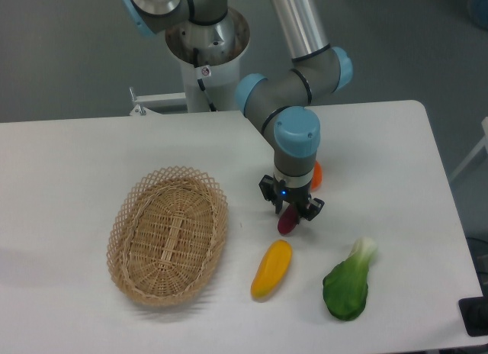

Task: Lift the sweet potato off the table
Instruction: 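Lower the gripper around the sweet potato and close on it, then lift the gripped sweet potato up off the table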

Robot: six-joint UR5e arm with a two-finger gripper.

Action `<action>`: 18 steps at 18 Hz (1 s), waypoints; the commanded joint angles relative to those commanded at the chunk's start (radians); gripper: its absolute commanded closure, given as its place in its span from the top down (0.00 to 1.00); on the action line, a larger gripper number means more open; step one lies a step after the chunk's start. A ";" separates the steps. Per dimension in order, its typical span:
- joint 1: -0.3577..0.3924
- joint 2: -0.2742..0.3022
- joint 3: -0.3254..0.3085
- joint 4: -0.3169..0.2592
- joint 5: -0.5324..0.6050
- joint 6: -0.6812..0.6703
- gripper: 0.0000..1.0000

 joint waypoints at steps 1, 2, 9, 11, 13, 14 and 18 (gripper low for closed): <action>0.000 0.000 0.002 0.000 0.000 0.000 0.44; 0.000 0.002 0.003 0.000 0.000 0.000 0.40; 0.009 0.026 0.023 -0.002 -0.005 0.008 0.22; 0.018 0.029 0.043 -0.005 -0.003 0.020 0.22; 0.041 0.044 0.067 -0.011 -0.005 0.041 0.21; 0.047 0.048 0.089 -0.023 -0.002 0.055 0.21; 0.080 0.060 0.173 -0.083 -0.002 0.095 0.21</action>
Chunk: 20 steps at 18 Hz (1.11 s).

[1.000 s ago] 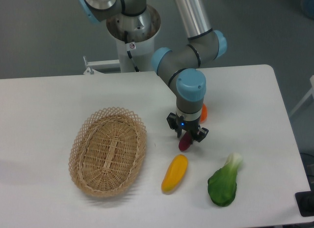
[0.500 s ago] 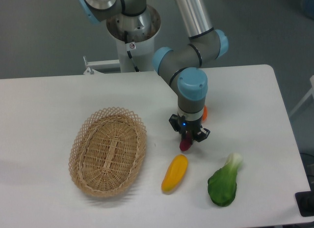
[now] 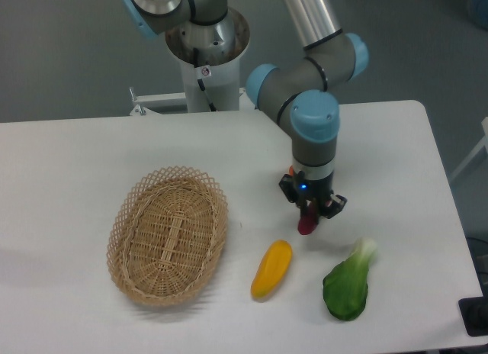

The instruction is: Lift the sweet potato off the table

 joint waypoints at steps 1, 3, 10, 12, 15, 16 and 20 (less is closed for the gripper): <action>0.011 0.000 0.028 -0.029 0.000 0.003 0.21; 0.032 0.000 0.090 -0.098 0.000 0.021 0.21; 0.143 0.012 0.241 -0.288 -0.051 0.142 0.22; 0.170 0.017 0.249 -0.310 -0.060 0.187 0.22; 0.204 0.026 0.247 -0.315 -0.084 0.232 0.22; 0.210 0.031 0.247 -0.321 -0.089 0.233 0.22; 0.212 0.037 0.246 -0.324 -0.091 0.233 0.22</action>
